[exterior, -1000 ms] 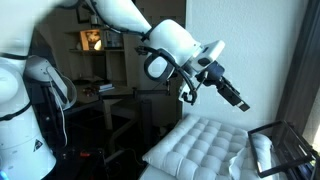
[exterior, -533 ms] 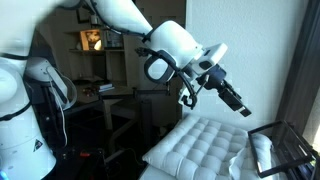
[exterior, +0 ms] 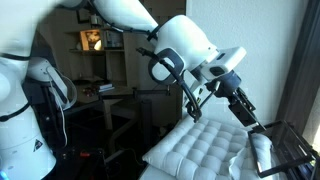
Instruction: Open the slot in the window screen
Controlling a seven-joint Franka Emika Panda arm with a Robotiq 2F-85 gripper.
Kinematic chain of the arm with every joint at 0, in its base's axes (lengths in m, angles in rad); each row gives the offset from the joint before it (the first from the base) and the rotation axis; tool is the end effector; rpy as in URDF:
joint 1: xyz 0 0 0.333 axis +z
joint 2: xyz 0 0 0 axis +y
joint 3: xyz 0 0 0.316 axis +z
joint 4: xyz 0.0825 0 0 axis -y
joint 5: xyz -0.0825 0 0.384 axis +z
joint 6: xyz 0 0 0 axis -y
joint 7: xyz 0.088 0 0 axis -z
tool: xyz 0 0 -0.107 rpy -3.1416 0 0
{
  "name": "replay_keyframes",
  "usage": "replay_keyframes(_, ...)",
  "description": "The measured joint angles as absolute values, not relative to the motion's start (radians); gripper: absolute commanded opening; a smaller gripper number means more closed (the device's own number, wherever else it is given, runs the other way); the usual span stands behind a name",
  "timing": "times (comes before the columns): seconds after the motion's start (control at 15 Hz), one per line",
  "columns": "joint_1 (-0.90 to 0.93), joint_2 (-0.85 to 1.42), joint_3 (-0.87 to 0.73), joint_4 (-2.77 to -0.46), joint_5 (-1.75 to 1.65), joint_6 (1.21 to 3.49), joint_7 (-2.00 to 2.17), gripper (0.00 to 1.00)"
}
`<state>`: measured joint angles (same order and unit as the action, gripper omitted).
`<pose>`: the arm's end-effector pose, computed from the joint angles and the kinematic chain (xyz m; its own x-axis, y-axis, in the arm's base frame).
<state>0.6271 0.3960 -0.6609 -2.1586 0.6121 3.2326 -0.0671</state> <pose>0.6028 -0.0528 0.3406 0.6165 -0.3572 0.7017 -0.4078 -0.9072 -0.1035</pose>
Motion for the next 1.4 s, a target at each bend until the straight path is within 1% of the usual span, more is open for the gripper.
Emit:
replay_keyframes(0.27, 0.575, 0.415, -0.660, -2.116, 0.613, 3.164, -0.031, 1.00)
replay_keyframes(0.6, 0.455, 0.427, -0.577, -2.045, 0.615, 3.024, -0.031, 1.00)
replay_keyframes(0.73, 0.430, 0.448, -0.573, -2.019, 0.616, 3.000, -0.013, 1.00)
replay_keyframes(1.4, 0.451, 0.625, -0.660, -1.914, 0.609, 2.989, 0.192, 1.00)
